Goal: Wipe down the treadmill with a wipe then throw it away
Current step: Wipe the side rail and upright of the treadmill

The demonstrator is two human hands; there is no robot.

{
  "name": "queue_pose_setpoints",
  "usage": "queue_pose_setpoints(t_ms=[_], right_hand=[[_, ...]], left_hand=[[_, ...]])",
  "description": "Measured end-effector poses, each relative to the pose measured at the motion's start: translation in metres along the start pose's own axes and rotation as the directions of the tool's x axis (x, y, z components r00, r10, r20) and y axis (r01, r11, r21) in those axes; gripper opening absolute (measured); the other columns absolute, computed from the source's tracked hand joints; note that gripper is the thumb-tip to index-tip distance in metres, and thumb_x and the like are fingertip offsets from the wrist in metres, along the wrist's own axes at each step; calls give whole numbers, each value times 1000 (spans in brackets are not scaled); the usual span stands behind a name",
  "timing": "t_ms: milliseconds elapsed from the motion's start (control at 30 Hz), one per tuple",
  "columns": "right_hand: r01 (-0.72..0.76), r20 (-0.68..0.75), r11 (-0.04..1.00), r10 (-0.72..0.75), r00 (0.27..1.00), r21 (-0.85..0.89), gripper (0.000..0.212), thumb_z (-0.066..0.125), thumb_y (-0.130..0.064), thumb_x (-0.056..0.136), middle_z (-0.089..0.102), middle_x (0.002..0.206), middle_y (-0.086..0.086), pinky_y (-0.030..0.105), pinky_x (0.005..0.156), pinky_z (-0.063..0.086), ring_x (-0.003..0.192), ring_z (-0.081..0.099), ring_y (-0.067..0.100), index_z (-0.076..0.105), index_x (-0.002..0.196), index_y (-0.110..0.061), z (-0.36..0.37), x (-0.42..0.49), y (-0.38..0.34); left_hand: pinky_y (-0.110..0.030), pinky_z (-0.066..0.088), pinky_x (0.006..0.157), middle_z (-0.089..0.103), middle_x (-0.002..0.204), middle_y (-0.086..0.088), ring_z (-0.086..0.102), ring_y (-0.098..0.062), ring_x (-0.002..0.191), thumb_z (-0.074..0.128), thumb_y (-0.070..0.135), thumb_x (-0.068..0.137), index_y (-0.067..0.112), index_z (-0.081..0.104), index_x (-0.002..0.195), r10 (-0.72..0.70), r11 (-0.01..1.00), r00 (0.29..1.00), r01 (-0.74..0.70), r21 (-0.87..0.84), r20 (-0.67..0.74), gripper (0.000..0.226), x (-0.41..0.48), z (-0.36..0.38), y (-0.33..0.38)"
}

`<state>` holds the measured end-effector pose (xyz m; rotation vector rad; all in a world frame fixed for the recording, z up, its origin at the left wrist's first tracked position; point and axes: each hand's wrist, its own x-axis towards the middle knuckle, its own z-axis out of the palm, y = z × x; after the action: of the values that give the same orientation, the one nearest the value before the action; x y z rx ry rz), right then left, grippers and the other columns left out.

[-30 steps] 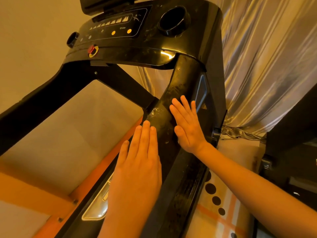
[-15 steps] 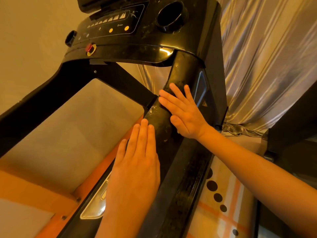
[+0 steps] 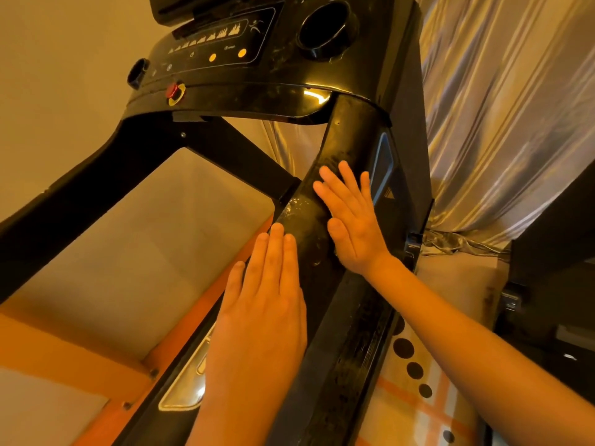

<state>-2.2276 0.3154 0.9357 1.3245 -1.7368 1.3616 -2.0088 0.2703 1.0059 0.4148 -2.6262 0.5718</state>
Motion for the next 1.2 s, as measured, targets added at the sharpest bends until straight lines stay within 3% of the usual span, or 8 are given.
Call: queue_pose_setpoints(t_ms=[167, 300, 367, 567, 800, 967, 1133, 1200], right_hand=[[-2, 86, 1000, 0, 996, 23, 58, 19, -43, 111, 42, 160, 7, 52, 127, -2, 158, 14, 22, 53, 146, -12, -8, 26, -11], [-134, 32, 991, 134, 990, 3, 57, 14, -45, 111, 11, 170, -4, 48, 127, -5, 159, 2, 24, 20, 161, -18, -1, -27, 0], [-191, 18, 982, 191, 981, 2, 58, 13, -47, 112, 8, 171, 0, 48, 127, -6, 159, -1, 24, 13, 161, -18, 3, -39, 0], [7, 118, 999, -13, 993, 48, 52, 28, -33, 108, 37, 162, 11, 50, 126, -7, 158, 6, 21, 49, 149, -10, -6, 20, -21], [-123, 29, 992, 122, 992, 39, 59, 13, -48, 111, 16, 169, 1, 49, 126, -9, 159, 4, 27, 22, 160, -17, -2, -29, -7], [-66, 24, 995, 64, 998, 78, 58, 17, -45, 110, 35, 164, 8, 52, 126, -5, 159, 11, 26, 41, 153, -13, 5, -2, -28], [-79, 43, 997, 79, 996, 17, 53, 12, -48, 110, 3, 171, -14, 48, 126, -9, 159, 2, 24, 7, 162, -38, 1, -33, -7], [-119, 27, 992, 117, 993, 41, 53, 12, -48, 111, 2, 171, -15, 48, 126, -8, 159, 2, 25, 6, 162, -39, 4, -35, -11]], left_hand=[[-53, 34, 107, 41, 156, -20, 39, -34, 143, 54, 25, 94, 3, 42, 151, 13, 999, 1000, -12, 34, -16, 63, 0, 1, 1], [-53, 34, 106, 41, 156, -21, 42, -35, 142, 62, 30, 90, 2, 43, 150, 16, 999, 1000, -15, 34, -16, 69, -1, 0, 0], [-52, 35, 106, 39, 157, -21, 41, -35, 143, 65, 32, 88, 2, 42, 151, 31, 998, 1000, -31, 54, 7, 73, -1, -1, -1], [-53, 36, 107, 40, 157, -21, 42, -37, 143, 70, 32, 87, 1, 43, 151, 33, 998, 999, -34, 50, 30, 75, -1, -1, -1], [-57, 50, 101, 37, 158, -22, 41, -39, 144, 67, 30, 89, 2, 41, 152, 30, 999, 998, -31, 15, 57, 74, -3, -3, -1], [-58, 51, 98, 43, 155, -22, 45, -40, 141, 73, 29, 84, 1, 45, 149, 22, 1000, 997, -23, 10, 69, 77, 0, -1, 0], [-58, 51, 97, 42, 155, -23, 46, -41, 140, 74, 28, 82, 0, 44, 149, 31, 1000, 998, -31, 3, 63, 79, 0, 0, -1], [-59, 52, 97, 42, 155, -23, 46, -41, 140, 74, 28, 82, 0, 44, 149, 26, 1000, 997, -26, 1, 67, 79, 0, 0, -1]])
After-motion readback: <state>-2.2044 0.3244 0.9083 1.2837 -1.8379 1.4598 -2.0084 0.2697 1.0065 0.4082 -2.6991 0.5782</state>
